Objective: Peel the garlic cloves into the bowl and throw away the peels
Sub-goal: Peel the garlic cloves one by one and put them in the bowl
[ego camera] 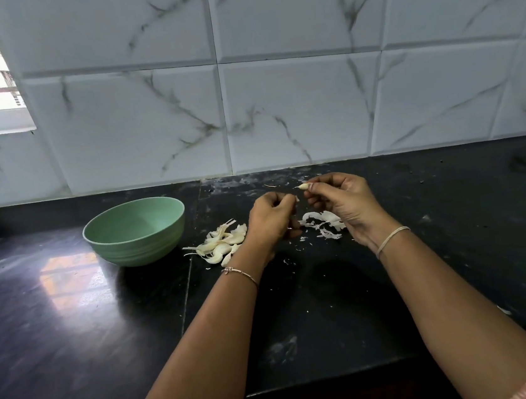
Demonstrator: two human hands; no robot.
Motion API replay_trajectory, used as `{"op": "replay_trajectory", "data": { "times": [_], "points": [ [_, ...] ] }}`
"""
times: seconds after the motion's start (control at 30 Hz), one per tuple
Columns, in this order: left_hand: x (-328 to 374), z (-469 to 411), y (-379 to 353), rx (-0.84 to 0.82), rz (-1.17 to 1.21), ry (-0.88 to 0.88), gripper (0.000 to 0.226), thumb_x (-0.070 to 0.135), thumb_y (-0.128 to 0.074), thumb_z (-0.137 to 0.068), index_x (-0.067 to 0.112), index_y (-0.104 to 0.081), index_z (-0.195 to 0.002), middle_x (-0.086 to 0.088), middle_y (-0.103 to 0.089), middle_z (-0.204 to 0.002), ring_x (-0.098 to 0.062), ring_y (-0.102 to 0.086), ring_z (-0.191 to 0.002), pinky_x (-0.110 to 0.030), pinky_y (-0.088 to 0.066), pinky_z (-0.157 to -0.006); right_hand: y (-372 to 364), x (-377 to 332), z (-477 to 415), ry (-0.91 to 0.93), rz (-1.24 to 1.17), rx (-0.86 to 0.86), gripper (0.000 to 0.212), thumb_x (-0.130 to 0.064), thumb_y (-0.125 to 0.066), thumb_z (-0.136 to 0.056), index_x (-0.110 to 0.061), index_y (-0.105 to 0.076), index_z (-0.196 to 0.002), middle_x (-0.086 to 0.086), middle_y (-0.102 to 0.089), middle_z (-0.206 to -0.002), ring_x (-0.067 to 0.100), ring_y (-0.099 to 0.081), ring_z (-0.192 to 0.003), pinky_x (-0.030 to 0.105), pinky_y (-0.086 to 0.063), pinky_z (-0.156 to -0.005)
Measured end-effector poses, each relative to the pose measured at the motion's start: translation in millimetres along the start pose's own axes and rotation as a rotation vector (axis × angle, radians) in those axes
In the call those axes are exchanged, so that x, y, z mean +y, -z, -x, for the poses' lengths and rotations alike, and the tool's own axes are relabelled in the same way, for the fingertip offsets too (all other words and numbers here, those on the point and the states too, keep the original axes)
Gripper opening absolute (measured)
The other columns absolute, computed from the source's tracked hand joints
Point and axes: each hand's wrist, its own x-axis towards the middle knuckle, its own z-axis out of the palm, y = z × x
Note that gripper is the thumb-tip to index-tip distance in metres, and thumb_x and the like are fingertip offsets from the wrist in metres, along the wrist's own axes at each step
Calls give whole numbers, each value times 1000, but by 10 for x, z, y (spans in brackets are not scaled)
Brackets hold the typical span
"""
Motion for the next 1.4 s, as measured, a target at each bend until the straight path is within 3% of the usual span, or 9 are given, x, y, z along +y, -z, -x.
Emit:
{"op": "replay_trajectory", "data": {
  "times": [0.1,0.2,0.3,0.4,0.57,0.7,0.8,1.07,1.4],
  "points": [
    [-53,-26,-37,13,-306,-98,15,23,-53,-93,14,-62,-85,-4,-65,-77,-19,-64,-59,-37,-59,-61,31,-38,6,-35,-51,22,6,-2,-66,-87,-5,-68,-83,10,-69,-74,14,-62,-65,20,-51,-61],
    [-86,-39,-46,-20,-543,-191,15,35,-61,-93,25,-61,-82,3,-66,-78,-18,-66,-77,-34,-54,-74,67,-50,7,-41,-42,28,9,1,-65,-86,-6,-68,-81,11,-69,-76,14,-61,-66,21,-50,-62],
    [-100,-52,-42,18,-487,-223,21,25,-77,-80,28,-58,-74,11,-65,-77,-10,-61,-73,-29,-50,-72,80,-45,-6,-45,-6,33,10,3,-65,-85,-6,-68,-82,12,-68,-80,15,-60,-68,21,-49,-61],
    [-96,-85,-39,64,-369,-258,14,15,-75,-82,23,-63,-82,14,-63,-77,-5,-57,-66,-19,-48,-66,79,-33,-17,-40,33,39,10,4,-67,-84,-5,-68,-84,11,-66,-81,14,-59,-66,19,-49,-59],
    [-29,-36,-50,71,-191,-283,9,25,-64,-93,18,-70,-96,7,-67,-76,-22,-68,-73,-36,-57,-67,74,7,-20,4,116,73,11,3,-69,-83,-8,-69,-80,10,-67,-76,12,-59,-64,17,-50,-58],
    [-15,-7,-38,116,-285,-328,5,22,-69,-87,22,-74,-90,8,-69,-72,-9,-66,-68,-21,-51,-62,57,28,-20,45,161,86,7,1,-72,-82,-5,-71,-80,10,-69,-74,8,-62,-60,17,-52,-59],
    [-7,16,-27,187,-402,-354,6,26,-68,-83,25,-74,-87,13,-66,-70,-1,-61,-65,-20,-49,-62,39,50,-18,89,223,87,9,1,-74,-81,-8,-72,-77,8,-71,-74,8,-66,-64,19,-53,-63],
    [60,84,-13,242,-606,-342,9,33,-65,-84,25,-70,-86,12,-64,-78,-13,-63,-79,-28,-48,-67,16,83,-12,175,432,109,8,-3,-76,-74,-12,-75,-74,6,-74,-73,12,-67,-68,32,-58,-73],
    [60,69,-8,236,-603,-332,9,33,-65,-84,25,-68,-85,11,-62,-74,-13,-61,-78,-26,-41,-64,33,68,-3,120,349,31,9,0,-74,-78,-8,-74,-76,8,-72,-74,13,-66,-70,27,-56,-71]
  ]
}}
